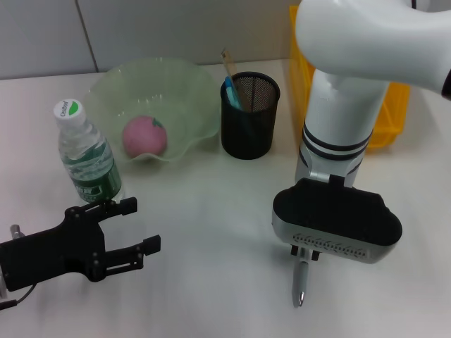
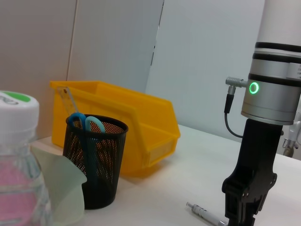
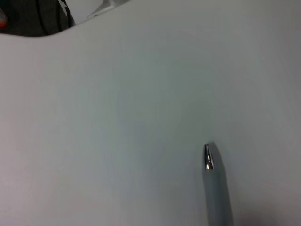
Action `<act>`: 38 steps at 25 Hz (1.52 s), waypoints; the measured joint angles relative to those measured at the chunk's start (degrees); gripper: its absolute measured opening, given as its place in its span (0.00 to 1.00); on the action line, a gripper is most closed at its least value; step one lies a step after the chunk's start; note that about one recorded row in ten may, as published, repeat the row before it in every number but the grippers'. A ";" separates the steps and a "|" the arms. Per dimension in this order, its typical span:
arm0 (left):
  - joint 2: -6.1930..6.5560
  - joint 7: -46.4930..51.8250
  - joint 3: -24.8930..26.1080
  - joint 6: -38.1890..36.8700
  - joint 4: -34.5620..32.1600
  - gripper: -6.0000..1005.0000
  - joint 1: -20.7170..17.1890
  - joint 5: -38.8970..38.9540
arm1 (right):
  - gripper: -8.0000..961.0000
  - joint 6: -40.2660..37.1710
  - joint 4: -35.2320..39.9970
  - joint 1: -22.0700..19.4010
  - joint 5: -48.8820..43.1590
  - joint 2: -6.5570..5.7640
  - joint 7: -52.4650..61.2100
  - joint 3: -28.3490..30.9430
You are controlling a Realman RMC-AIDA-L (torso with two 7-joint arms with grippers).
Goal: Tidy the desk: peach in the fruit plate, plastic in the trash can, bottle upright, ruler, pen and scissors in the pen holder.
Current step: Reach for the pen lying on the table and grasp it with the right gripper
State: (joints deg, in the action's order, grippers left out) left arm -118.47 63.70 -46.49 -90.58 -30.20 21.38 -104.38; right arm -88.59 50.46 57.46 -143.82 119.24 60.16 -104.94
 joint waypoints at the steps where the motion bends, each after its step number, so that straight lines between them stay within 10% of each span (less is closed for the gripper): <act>1: 0.05 0.12 0.00 -0.01 -0.09 0.78 -0.01 0.03 | 0.33 0.07 -0.12 0.06 0.01 0.01 -0.02 0.00; 38: 0.17 0.51 0.09 -0.09 -0.12 0.77 -0.12 0.06 | 0.26 0.67 -2.43 0.89 0.95 0.20 -0.31 -0.63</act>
State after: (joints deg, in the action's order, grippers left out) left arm -118.30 64.22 -46.41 -90.67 -30.32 21.26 -104.32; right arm -87.93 48.03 58.35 -142.87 119.44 59.85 -105.57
